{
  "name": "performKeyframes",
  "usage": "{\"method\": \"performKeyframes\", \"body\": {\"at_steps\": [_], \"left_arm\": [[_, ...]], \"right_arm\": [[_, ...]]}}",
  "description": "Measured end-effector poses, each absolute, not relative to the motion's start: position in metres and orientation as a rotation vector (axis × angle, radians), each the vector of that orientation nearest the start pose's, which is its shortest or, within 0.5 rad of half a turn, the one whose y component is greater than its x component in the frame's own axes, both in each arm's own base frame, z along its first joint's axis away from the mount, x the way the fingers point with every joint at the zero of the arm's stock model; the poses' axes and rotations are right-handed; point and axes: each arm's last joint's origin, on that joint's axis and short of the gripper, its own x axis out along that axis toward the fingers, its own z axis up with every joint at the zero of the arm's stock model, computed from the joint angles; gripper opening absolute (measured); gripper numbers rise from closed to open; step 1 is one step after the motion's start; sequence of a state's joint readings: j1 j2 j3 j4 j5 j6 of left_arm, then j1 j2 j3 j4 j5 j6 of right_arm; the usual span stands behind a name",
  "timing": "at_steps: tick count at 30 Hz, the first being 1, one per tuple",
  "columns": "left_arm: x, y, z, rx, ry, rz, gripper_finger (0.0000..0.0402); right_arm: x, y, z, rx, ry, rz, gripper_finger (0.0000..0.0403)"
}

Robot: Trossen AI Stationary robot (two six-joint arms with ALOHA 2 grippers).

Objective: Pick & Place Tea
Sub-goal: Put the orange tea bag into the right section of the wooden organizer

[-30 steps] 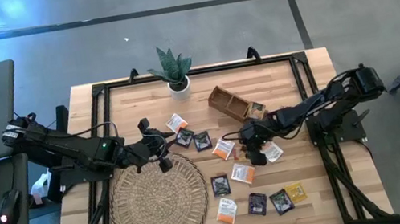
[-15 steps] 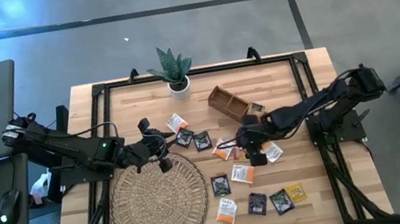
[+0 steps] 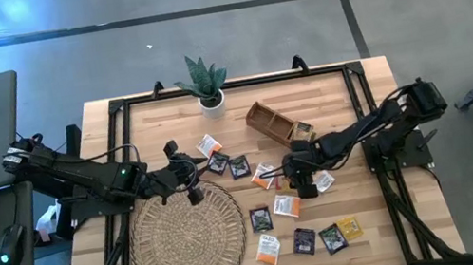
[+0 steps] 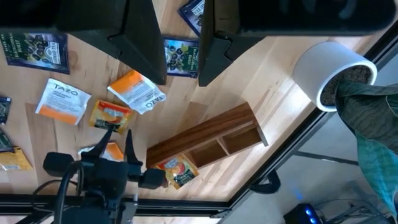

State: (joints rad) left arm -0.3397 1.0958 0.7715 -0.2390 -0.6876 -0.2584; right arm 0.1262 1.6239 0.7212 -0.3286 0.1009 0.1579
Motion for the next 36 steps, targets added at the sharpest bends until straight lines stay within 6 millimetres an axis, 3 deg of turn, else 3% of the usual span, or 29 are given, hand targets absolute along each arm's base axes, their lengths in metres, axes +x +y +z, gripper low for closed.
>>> {"method": "performKeyframes", "body": {"at_steps": [5, 12, 15, 20, 24, 30, 36], "left_arm": [[0.22, -0.058, 0.269, 0.029, 0.447, 0.398, 0.0091], [0.22, -0.058, 0.269, 0.029, 0.447, 0.398, 0.0091], [0.22, -0.058, 0.269, 0.03, 0.447, 0.398, 0.0091], [0.22, -0.058, 0.269, 0.05, 0.451, 0.393, 0.0091], [0.22, -0.058, 0.269, 0.049, 0.452, 0.391, 0.0091], [0.22, -0.058, 0.269, 0.049, 0.452, 0.389, 0.0091], [0.22, -0.058, 0.269, 0.049, 0.452, 0.389, 0.0091]], "right_arm": [[0.261, 0.03, 0.119, 0.009, 1.259, -0.046, 0.0112], [0.257, 0.031, 0.118, 0.021, 1.3, -0.016, 0.0012], [0.257, 0.033, 0.12, 0.011, 1.298, 0.006, 0.0012], [0.26, 0.04, 0.143, -0.012, 1.276, 0.025, 0.0005], [0.265, 0.044, 0.181, -0.166, 1.238, -0.038, 0.0009], [0.259, 0.03, 0.221, -0.605, 1.344, -0.343, 0.0003], [0.253, 0.003, 0.224, -0.832, 1.452, -0.467, 0.0006]]}}
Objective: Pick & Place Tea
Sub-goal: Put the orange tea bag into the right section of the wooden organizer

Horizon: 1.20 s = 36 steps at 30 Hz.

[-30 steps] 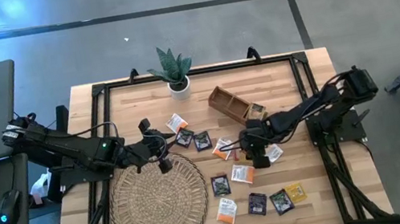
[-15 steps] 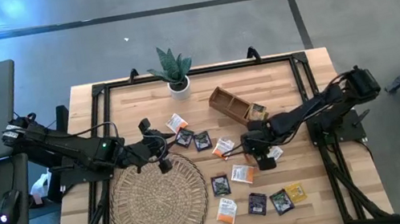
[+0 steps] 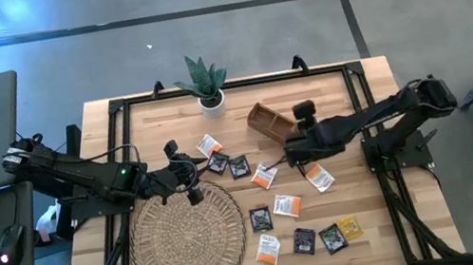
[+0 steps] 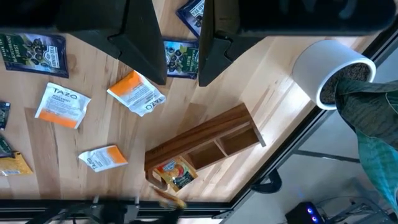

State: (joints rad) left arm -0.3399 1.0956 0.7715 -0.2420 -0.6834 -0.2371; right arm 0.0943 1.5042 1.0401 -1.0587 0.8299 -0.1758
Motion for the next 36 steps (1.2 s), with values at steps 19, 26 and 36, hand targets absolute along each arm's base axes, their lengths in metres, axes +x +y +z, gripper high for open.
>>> {"method": "performKeyframes", "body": {"at_steps": [19, 26, 36], "left_arm": [[0.22, -0.058, 0.269, 0.053, 0.448, 0.402, 0.0091], [0.22, -0.058, 0.269, 0.053, 0.448, 0.404, 0.0091], [0.22, -0.058, 0.269, 0.052, 0.449, 0.399, 0.0091]], "right_arm": [[0.261, -0.019, 0.209, -0.925, 1.52, -0.165, 0.0019], [0.26, -0.031, 0.209, -0.902, 1.542, -0.21, 0.0042], [0.261, -0.029, 0.209, -0.881, 1.526, -0.2, 0.0081]]}}
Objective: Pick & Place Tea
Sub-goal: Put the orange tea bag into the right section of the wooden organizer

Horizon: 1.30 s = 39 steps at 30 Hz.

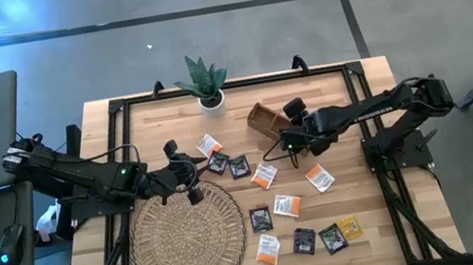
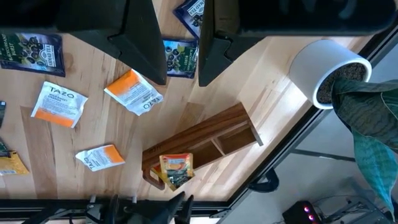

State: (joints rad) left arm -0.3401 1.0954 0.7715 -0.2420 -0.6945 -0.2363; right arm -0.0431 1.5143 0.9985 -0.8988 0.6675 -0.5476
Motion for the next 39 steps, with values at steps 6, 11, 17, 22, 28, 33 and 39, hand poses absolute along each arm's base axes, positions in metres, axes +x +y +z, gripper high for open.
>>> {"method": "performKeyframes", "body": {"at_steps": [6, 11, 17, 22, 28, 33, 39], "left_arm": [[0.22, -0.058, 0.269, 0.052, 0.449, 0.399, 0.0091], [0.22, -0.058, 0.269, 0.052, 0.449, 0.399, 0.0091], [0.22, -0.058, 0.269, 0.053, 0.453, 0.396, 0.0091], [0.219, -0.058, 0.268, 0.057, 0.46, 0.396, 0.0091], [0.218, -0.058, 0.267, 0.071, 0.477, 0.397, 0.0091], [0.218, -0.058, 0.267, 0.071, 0.477, 0.398, 0.0091], [0.218, -0.058, 0.267, 0.07, 0.476, 0.398, 0.0091]], "right_arm": [[0.28, -0.02, 0.21, -0.577, 1.28, -0.105, 0.0078], [0.29, -0.024, 0.2, -0.465, 1.243, -0.14, 0.0031], [0.298, -0.035, 0.174, -0.432, 1.332, -0.128, 0.0011], [0.295, -0.041, 0.167, -0.405, 1.397, -0.146, 0.0004], [0.284, -0.043, 0.176, -0.42, 1.446, -0.204, 0.0003], [0.277, -0.045, 0.185, -0.455, 1.467, -0.243, 0.0004], [0.263, -0.055, 0.185, -0.457, 1.589, -0.28, 0.0003]]}}
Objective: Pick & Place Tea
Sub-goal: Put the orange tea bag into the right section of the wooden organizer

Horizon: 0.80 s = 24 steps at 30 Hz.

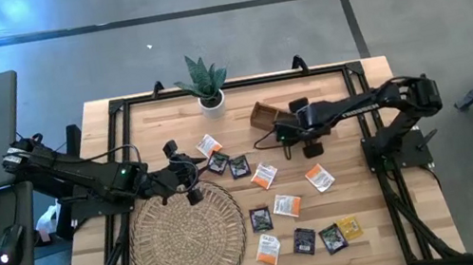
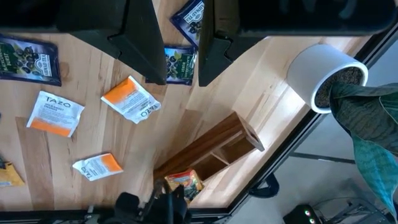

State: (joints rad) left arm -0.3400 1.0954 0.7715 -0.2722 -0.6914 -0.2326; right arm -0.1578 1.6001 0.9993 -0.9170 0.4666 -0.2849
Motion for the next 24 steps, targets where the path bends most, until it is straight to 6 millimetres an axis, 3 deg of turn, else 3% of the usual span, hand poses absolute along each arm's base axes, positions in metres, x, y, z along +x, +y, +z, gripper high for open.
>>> {"method": "performKeyframes", "body": {"at_steps": [19, 24], "left_arm": [[0.2183, -0.0576, 0.2666, 0.071, 0.476, 0.399, 0.0091], [0.2183, -0.0575, 0.2666, 0.071, 0.476, 0.399, 0.0091]], "right_arm": [[0.2698, -0.0619, 0.1828, -0.31, 1.504, -0.214, 0.0001], [0.267, -0.0653, 0.1753, -0.388, 1.602, -0.272, 0.0001]]}}
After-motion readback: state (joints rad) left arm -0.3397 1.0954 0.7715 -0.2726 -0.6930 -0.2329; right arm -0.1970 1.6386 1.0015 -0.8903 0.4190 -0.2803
